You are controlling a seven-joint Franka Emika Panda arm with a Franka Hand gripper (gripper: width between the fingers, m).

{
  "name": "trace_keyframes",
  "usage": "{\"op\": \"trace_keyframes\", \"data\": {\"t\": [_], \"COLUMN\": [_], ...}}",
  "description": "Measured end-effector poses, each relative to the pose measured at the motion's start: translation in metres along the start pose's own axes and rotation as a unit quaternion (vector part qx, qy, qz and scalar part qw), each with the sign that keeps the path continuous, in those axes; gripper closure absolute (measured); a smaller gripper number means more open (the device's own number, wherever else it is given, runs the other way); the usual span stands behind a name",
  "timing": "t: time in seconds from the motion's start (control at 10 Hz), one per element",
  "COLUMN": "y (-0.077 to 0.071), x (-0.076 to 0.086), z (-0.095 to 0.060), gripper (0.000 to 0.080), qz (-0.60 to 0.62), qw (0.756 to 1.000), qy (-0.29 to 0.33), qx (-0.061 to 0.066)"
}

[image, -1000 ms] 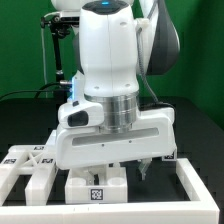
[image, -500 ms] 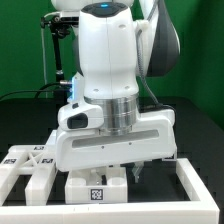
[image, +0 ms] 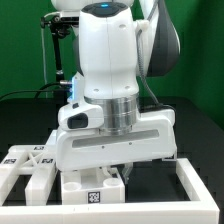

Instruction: Assemble chair

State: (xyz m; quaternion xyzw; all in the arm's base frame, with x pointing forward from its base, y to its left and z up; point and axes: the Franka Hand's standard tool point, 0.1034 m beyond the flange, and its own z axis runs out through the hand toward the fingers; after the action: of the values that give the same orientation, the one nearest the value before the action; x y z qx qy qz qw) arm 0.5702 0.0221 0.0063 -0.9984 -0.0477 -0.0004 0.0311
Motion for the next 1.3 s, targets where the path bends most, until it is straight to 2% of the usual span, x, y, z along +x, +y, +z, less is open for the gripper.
{"op": "trace_keyframes", "data": {"t": [0.4, 0.5, 0.7, 1.0, 1.1, 1.3], "y": [0.0, -0.004, -0.028, -0.057, -0.071, -0.083], "x": [0.0, 0.002, 0.016, 0.035, 0.043, 0.049], "z": [0.0, -0.001, -0.003, 0.001, 0.002, 0.0], "gripper": [0.0768, 0.0768, 0.0768, 0.0768, 0.0768, 0.0768], "qz": [0.0, 0.01, 0.016, 0.026, 0.031, 0.025], "qw": [1.0, 1.0, 1.0, 0.999, 0.999, 0.999], "qy": [0.0, 0.001, 0.007, 0.015, 0.017, 0.021], "qx": [0.0, 0.001, 0.007, 0.01, 0.011, 0.012]}}
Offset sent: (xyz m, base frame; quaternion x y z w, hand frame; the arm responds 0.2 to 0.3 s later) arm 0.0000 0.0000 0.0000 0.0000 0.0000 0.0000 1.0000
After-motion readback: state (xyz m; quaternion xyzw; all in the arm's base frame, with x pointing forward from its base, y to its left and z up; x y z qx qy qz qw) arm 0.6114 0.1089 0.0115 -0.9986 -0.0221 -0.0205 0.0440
